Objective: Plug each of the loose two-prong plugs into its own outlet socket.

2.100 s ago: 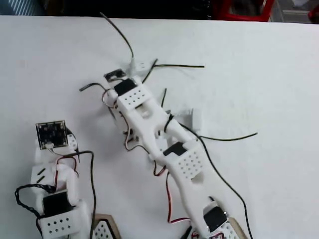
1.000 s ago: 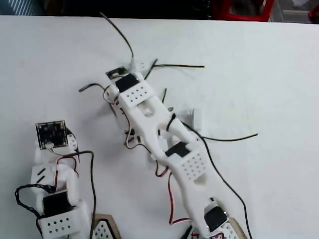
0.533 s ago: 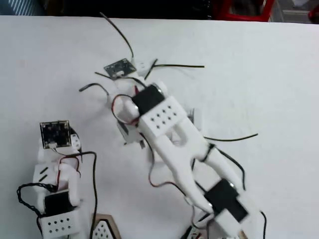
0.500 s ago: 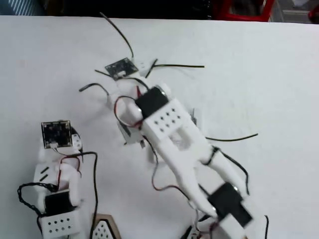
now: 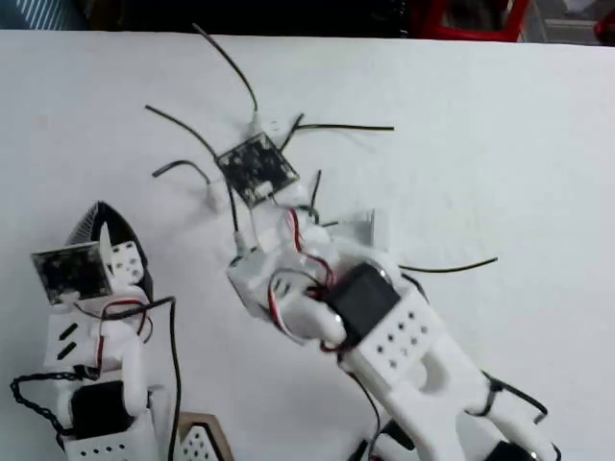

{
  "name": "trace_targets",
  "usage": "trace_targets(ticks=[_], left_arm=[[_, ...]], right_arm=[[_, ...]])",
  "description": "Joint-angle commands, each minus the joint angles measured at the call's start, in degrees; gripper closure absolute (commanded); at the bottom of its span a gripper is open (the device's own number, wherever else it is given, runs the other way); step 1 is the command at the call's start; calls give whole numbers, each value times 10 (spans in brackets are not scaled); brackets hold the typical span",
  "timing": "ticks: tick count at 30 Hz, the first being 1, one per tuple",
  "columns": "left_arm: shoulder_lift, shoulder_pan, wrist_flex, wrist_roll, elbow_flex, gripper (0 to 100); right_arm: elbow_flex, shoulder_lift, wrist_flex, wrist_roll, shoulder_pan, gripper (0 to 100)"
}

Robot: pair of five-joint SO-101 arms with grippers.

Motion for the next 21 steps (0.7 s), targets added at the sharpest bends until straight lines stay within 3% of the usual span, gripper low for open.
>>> trace_targets(ticks=[1,7,12,16,21], left_arm=[[-8,14,-17,47,-63,976],[-8,120,-17,45,-71,976],[-8,209,-11,40,-98,976],[-8,271,16,-34,-142,976],[-8,402,86,-103,-176,976]], right_arm=[[55,-98,-69,0,-18,981],[205,-244,-200,77,-19,981],[297,-322,-227,105,-19,981],[319,-339,-225,105,-19,982],[320,-339,-226,106,-22,982]])
